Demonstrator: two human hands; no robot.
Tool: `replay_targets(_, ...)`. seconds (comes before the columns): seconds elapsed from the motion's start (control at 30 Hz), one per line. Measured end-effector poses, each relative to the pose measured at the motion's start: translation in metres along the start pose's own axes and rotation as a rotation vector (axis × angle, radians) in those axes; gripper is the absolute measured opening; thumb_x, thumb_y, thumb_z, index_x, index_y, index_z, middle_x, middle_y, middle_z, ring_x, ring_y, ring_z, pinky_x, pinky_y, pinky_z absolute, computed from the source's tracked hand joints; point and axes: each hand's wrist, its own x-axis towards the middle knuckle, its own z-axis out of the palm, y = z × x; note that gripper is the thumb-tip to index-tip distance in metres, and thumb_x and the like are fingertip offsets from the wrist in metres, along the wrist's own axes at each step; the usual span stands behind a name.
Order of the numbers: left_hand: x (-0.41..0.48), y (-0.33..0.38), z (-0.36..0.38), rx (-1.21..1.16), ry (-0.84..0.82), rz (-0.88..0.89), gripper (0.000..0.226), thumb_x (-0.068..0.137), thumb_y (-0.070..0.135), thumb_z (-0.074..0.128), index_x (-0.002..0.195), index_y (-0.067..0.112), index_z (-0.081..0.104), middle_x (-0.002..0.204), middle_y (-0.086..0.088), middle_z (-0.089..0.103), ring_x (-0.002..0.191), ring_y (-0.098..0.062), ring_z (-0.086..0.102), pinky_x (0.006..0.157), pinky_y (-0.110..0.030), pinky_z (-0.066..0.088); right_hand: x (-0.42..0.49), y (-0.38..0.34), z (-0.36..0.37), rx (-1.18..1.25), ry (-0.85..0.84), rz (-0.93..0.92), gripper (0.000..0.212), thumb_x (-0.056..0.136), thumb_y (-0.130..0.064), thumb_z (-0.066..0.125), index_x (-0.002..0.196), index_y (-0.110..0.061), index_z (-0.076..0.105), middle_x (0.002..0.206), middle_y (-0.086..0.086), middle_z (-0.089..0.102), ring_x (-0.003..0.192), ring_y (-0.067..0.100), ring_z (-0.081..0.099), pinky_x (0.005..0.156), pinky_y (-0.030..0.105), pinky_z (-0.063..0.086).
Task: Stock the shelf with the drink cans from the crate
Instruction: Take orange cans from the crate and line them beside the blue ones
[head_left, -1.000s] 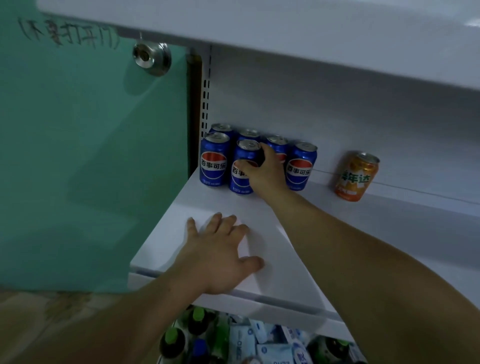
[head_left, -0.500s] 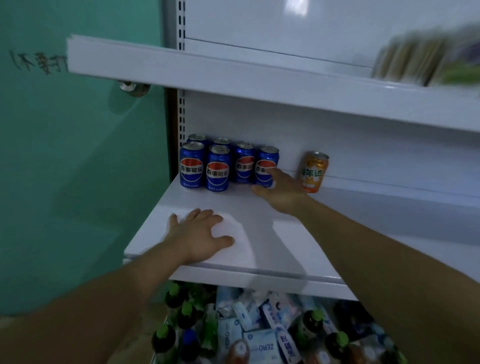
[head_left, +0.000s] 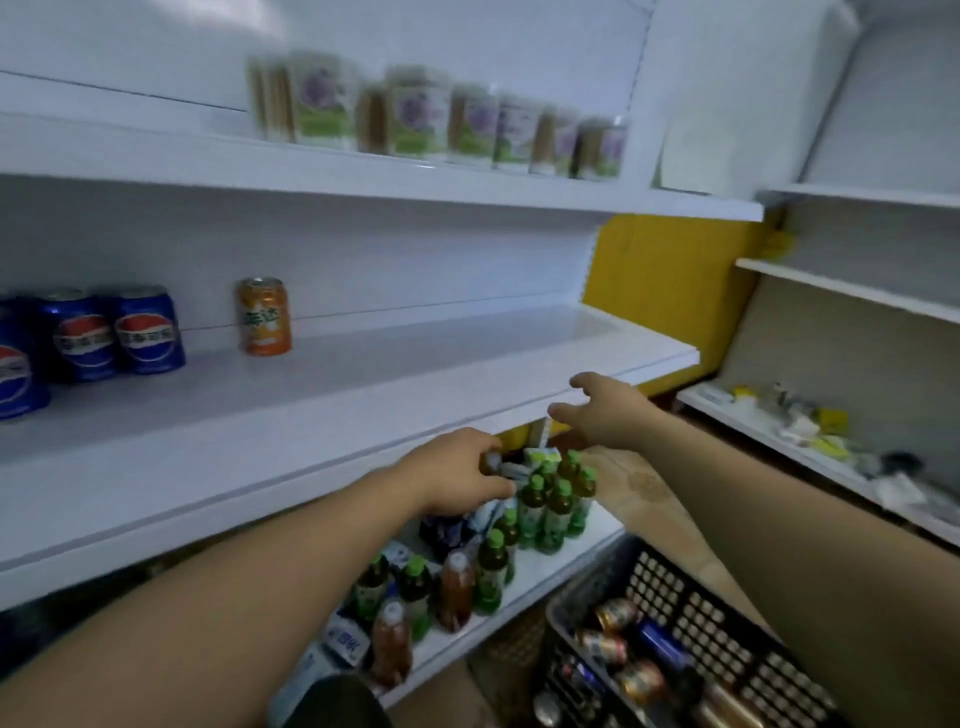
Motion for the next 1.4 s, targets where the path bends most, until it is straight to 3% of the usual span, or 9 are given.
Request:
replay_targets(0.13, 0.04, 0.073, 0.075, 0.03, -0.202, 0.13, 0.075, 0.086, 0.052, 0.059, 0.148, 0.019, 0.032, 0.154, -0.001, 0.03, 0.137, -0.021, 0.036, 0.109, -0.034, 0.035, -0.034, 0.107, -0.009, -0.035, 0.043, 0.211, 0.076, 0.088, -0.057, 0.057, 0.149, -0.018, 0.033, 0.151, 0.005, 0.04, 0.132, 0.026, 0.044, 0.101, 0.036, 0.04)
replay_targets(0.37, 0.094, 0.143, 0.221, 0.191, -0.523, 0.309, 0.063, 0.083, 0.053, 0.06, 0.136, 0.022, 0.045, 0.14, -0.004, 0.047, 0.122, -0.024, 0.049, 0.099, -0.038, 0.044, -0.091, 0.273, 0.031, -0.018, -0.043, 0.572, 0.071, 0.089, -0.054, 0.057, 0.147, -0.02, 0.034, 0.149, 0.007, 0.042, 0.131, 0.027, 0.044, 0.104, 0.037, 0.04)
replay_targets(0.53, 0.142, 0.15, 0.316, 0.324, -0.688, 0.306, 0.073, 0.082, 0.054, 0.06, 0.143, 0.021, 0.038, 0.149, -0.005, 0.037, 0.132, -0.025, 0.041, 0.107, -0.039, 0.038, -0.105, 0.371, 0.084, 0.036, -0.196, 0.703, 0.059, 0.093, -0.046, 0.056, 0.14, -0.014, 0.042, 0.137, 0.009, 0.052, 0.119, 0.027, 0.053, 0.097, 0.035, 0.045)
replay_targets(0.6, 0.161, 0.146, 0.351, 0.313, -0.744, 0.281, 0.066, 0.083, 0.053, 0.06, 0.139, 0.023, 0.043, 0.144, -0.005, 0.044, 0.127, -0.024, 0.046, 0.104, -0.037, 0.041, -0.102, 0.407, 0.112, 0.09, -0.245, 0.751, 0.057, 0.093, -0.044, 0.056, 0.14, -0.015, 0.043, 0.136, 0.009, 0.053, 0.118, 0.027, 0.054, 0.098, 0.036, 0.046)
replay_targets(0.7, 0.194, 0.139, 0.403, 0.277, -0.83, 0.236, 0.053, 0.082, 0.05, 0.062, 0.129, 0.027, 0.052, 0.134, -0.002, 0.053, 0.115, -0.022, 0.053, 0.098, -0.037, 0.045, -0.093, 0.457, 0.163, 0.191, -0.315, 0.809, 0.048, 0.089, -0.043, 0.06, 0.13, -0.02, 0.051, 0.117, 0.005, 0.061, 0.103, 0.022, 0.059, 0.093, 0.037, 0.049)
replay_targets(0.77, 0.217, 0.13, 0.438, 0.287, -0.866, 0.212, 0.057, 0.08, 0.049, 0.065, 0.13, 0.026, 0.051, 0.134, -0.001, 0.052, 0.115, -0.022, 0.053, 0.098, -0.036, 0.045, -0.087, 0.485, 0.2, 0.227, -0.376, 0.822, 0.046, 0.089, -0.042, 0.06, 0.129, -0.022, 0.051, 0.113, 0.003, 0.06, 0.1, 0.02, 0.059, 0.09, 0.034, 0.048)
replay_targets(1.03, 0.266, 0.088, 0.568, 0.309, -1.069, 0.162, 0.06, 0.079, 0.039, 0.07, 0.132, 0.024, 0.048, 0.13, -0.001, 0.052, 0.11, -0.023, 0.055, 0.095, -0.042, 0.049, -0.073, 0.558, 0.347, 0.217, -0.706, 0.795, 0.055, 0.09, -0.042, 0.059, 0.135, -0.013, 0.045, 0.133, 0.013, 0.053, 0.117, 0.028, 0.054, 0.092, 0.032, 0.043)
replay_targets(1.3, 0.284, 0.066, 0.646, 0.418, -1.24, 0.206, 0.074, 0.084, 0.037, 0.068, 0.145, 0.019, 0.031, 0.149, -0.008, 0.035, 0.131, -0.029, 0.04, 0.105, -0.037, 0.039, -0.069, 0.598, 0.435, 0.004, -0.942, 0.631, 0.073, 0.086, -0.043, 0.062, 0.147, -0.021, 0.028, 0.145, 0.014, 0.041, 0.128, 0.032, 0.045, 0.107, 0.042, 0.035)
replay_targets(1.4, 0.282, 0.061, 0.652, 0.404, -1.265, 0.206, 0.08, 0.085, 0.038, 0.067, 0.149, 0.016, 0.026, 0.155, -0.009, 0.025, 0.137, -0.029, 0.033, 0.11, -0.037, 0.034, -0.069, 0.598, 0.448, -0.024, -0.954, 0.61, 0.071, 0.083, -0.047, 0.063, 0.143, -0.022, 0.033, 0.142, 0.011, 0.045, 0.128, 0.031, 0.044, 0.108, 0.046, 0.03)
